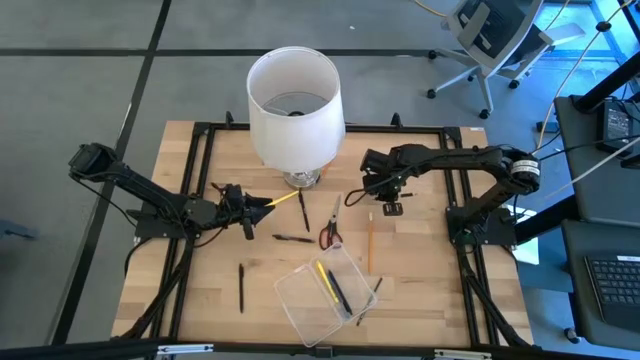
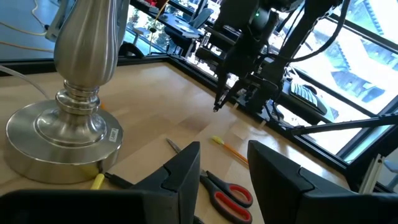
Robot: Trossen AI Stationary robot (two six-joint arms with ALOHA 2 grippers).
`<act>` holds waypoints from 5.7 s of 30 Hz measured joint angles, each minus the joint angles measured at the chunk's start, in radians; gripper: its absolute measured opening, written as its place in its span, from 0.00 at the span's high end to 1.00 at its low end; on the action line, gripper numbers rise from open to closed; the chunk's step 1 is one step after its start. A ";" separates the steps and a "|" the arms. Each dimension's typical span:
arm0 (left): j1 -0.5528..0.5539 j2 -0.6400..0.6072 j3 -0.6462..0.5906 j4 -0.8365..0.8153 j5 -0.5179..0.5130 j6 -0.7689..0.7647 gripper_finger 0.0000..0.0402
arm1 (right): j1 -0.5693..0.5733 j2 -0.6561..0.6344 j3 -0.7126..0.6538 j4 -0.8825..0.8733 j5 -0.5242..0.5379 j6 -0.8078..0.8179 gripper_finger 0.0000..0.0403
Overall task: Pick & place school supplies into a supply box
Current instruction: Put the top black white pen into the transparent supply box
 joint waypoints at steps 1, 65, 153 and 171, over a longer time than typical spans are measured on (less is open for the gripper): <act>0.000 0.000 0.000 0.000 0.000 0.000 0.68 | 0.003 0.000 0.000 0.000 0.000 0.008 0.89; 0.000 0.000 0.000 -0.004 0.003 0.000 0.68 | 0.036 -0.007 -0.355 0.372 0.050 0.162 0.68; 0.000 0.000 0.000 -0.034 0.003 -0.008 0.68 | 0.005 0.116 -0.024 -0.153 -0.096 0.305 0.88; 0.000 0.000 0.000 -0.034 0.003 -0.008 0.68 | 0.284 0.112 0.266 -0.264 -0.214 0.830 0.87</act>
